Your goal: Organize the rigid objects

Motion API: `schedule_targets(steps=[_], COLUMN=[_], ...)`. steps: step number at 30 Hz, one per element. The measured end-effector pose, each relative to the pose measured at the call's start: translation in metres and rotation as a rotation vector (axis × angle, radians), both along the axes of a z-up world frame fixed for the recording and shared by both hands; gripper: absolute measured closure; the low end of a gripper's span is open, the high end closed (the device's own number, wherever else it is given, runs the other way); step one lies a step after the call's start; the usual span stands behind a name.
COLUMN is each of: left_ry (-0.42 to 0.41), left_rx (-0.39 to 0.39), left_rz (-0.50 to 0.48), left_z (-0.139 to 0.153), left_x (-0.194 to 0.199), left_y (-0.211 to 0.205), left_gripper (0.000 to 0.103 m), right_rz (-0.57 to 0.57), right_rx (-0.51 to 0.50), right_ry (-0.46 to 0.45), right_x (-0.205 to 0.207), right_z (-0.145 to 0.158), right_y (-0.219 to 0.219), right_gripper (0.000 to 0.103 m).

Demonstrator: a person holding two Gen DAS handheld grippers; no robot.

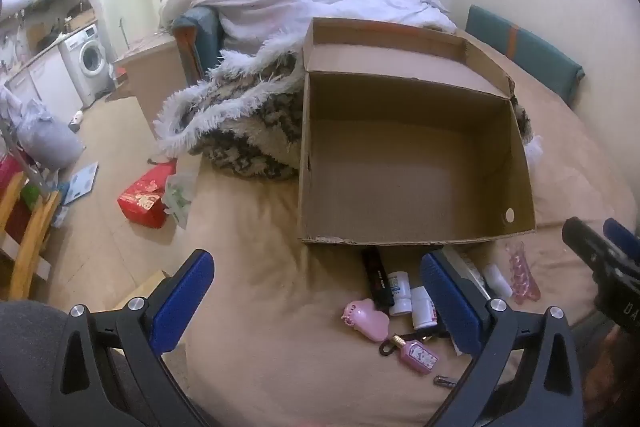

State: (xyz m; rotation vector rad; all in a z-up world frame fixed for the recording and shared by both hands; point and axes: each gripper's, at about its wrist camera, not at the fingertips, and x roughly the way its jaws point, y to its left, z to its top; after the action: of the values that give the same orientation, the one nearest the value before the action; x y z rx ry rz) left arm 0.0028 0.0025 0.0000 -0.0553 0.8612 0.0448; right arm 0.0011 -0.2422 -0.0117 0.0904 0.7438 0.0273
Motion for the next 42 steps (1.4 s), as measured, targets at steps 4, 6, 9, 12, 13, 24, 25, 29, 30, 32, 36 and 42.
schedule_targets(steps=[4,6,9,12,13,24,25,29,30,32,36,42], left_ry=[-0.016,-0.009,-0.007,-0.001,-0.001,0.007,0.008,0.011,0.010,0.011,0.008,0.010], left_rx=[0.043,0.041,0.034,0.033,0.033,0.029,0.030,0.024,0.024,0.021,0.021,0.013], left_rz=[0.006,0.004,-0.004,0.005,0.005,0.019,0.022,0.026,0.025,0.023,0.023,0.030], left_z=[0.0030,0.0018,0.0028,0.0013,0.0017,-0.0006,-0.0010,-0.0016,-0.0014,-0.0020,-0.0016,-0.0010], left_x=[-0.0067,-0.0050,-0.0050,-0.0038,-0.0040,-0.0034,-0.0034,-0.0011,-0.0013,-0.0008,-0.0011,-0.0016], left_y=[-0.0102,-0.0090,-0.0045,-0.0089,-0.0087,-0.0056,-0.0053,-0.0049,-0.0050,-0.0053,-0.0042,-0.0029], left_gripper=[0.000,0.000,0.000,0.000,0.000,0.000,0.000,0.000,0.000,0.000,0.000,0.000], right_rz=[0.001,0.002,0.001,0.005,0.006,0.007,0.006,0.003,0.004,0.004,0.002,0.004], right_rx=[0.003,0.000,0.005,0.001,-0.001,-0.004,-0.005,-0.004,-0.005,-0.004,-0.002,-0.004], right_ry=[0.000,0.000,0.004,0.003,0.003,0.006,0.005,0.004,0.005,0.006,0.008,0.008], right_x=[0.0001,0.0001,0.0013,-0.0004,-0.0011,0.0008,0.0007,0.0001,0.0005,0.0008,0.0000,0.0005], right_z=[0.0001,0.0000,0.0008,0.0025,0.0031,-0.0007,-0.0006,-0.0003,-0.0003,-0.0001,-0.0004,-0.0004], right_y=[-0.0005,-0.0001,-0.0007,0.0030,0.0043,0.0028,0.0029,0.0047,0.0044,0.0035,0.0031,0.0028], right_gripper=[0.000,0.000,0.000,0.000,0.000,0.000,0.000,0.000,0.000,0.000,0.000,0.000])
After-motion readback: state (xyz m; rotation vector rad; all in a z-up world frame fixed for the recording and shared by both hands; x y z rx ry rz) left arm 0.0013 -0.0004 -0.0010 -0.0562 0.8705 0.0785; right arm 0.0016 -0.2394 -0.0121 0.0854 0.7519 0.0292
